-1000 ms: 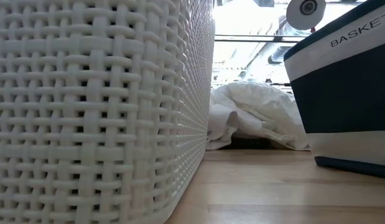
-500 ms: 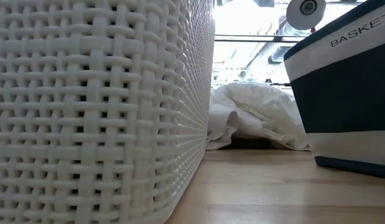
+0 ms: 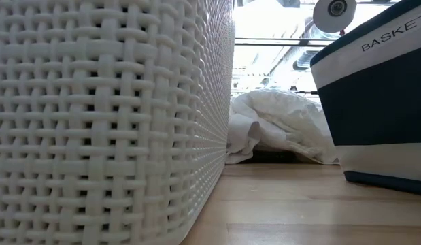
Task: Sort clothes
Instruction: Put the white skirt into the blue bin
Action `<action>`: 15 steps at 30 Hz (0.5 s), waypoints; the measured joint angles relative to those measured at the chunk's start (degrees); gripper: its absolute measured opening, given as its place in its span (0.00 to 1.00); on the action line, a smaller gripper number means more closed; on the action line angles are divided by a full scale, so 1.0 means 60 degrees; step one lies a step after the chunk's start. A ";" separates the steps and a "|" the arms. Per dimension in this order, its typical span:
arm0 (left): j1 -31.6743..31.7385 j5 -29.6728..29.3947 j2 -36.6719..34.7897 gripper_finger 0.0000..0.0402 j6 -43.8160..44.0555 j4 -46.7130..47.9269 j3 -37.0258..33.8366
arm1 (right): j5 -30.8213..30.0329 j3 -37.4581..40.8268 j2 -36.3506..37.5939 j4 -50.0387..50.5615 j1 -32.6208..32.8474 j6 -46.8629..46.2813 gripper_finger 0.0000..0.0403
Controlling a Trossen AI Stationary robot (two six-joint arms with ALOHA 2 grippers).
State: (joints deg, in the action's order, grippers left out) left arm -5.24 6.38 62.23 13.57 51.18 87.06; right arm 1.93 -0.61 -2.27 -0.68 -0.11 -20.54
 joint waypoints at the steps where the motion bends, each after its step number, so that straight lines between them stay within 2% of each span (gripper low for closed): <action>1: 0.0121 -0.0555 -0.0205 0.57 -0.0360 0.0070 -0.0003 | 0.0003 0.0002 0.0002 -0.0002 -0.0002 -0.0001 0.00; 4: 0.0550 -0.2204 -0.0647 0.57 -0.1303 0.0246 -0.0003 | 0.0001 0.0001 0.0002 -0.0001 -0.0002 0.0001 0.00; 8: 0.1302 -0.4250 -0.0804 0.57 -0.1256 -0.0167 -0.0014 | 0.0000 -0.0002 -0.0002 0.0002 0.0002 -0.0002 0.00; 11: 0.1775 -0.4467 -0.0811 0.57 -0.0545 -0.1148 -0.0219 | 0.0003 0.0002 -0.0001 0.0001 0.0002 0.0002 0.00; 15: 0.1833 -0.4351 -0.0801 0.57 0.0427 -0.2801 -0.1171 | -0.0233 0.0009 -0.0003 -0.0135 0.0002 0.0238 0.00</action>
State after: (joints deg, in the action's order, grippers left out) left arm 5.76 -19.73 57.43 16.13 34.38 80.04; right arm 0.54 -0.56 -2.29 -1.49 -0.10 -19.12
